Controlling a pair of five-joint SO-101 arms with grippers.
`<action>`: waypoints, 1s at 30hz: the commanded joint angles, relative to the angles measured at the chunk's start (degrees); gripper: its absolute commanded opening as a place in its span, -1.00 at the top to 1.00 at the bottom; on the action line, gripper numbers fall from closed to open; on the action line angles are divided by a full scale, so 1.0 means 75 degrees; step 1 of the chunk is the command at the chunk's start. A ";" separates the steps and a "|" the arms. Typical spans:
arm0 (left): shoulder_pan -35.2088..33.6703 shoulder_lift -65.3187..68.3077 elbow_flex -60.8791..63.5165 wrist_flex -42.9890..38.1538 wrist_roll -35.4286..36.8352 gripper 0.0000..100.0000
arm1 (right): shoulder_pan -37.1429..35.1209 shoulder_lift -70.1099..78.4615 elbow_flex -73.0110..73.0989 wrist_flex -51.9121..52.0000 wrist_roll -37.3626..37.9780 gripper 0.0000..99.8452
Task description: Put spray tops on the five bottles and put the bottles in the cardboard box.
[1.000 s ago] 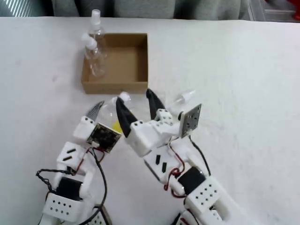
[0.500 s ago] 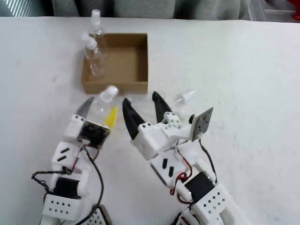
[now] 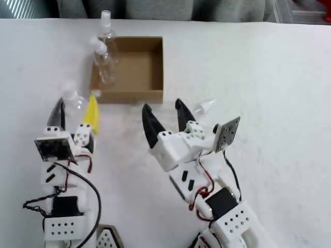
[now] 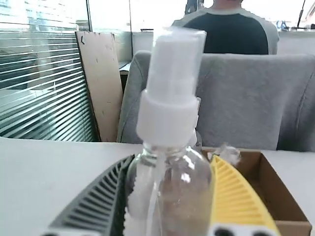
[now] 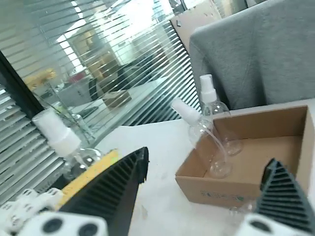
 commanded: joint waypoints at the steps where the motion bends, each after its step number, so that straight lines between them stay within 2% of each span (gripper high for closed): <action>1: -0.0111 -0.0111 -0.0504 -0.0234 0.0270 0.95 | 0.0475 0.0580 -0.0082 -0.0006 -0.0047 0.33; 9: -0.0100 -0.0064 -0.2028 -0.0234 0.0281 0.95 | 0.1201 0.1952 -0.0035 -0.0803 -0.0047 0.33; 17: -0.0041 0.0158 -0.3106 -0.0234 0.0281 0.95 | 0.1225 0.2948 -0.0059 -0.1623 0.0012 0.33; 25: 0.0440 0.3171 -0.4970 -0.0281 0.0270 0.95 | 0.1248 0.3218 -0.0059 -0.1858 0.0023 0.33; 30: 0.0873 0.4671 -0.5568 -0.0293 0.0270 0.95 | 0.1260 0.3229 -0.0059 -0.1870 0.0023 0.33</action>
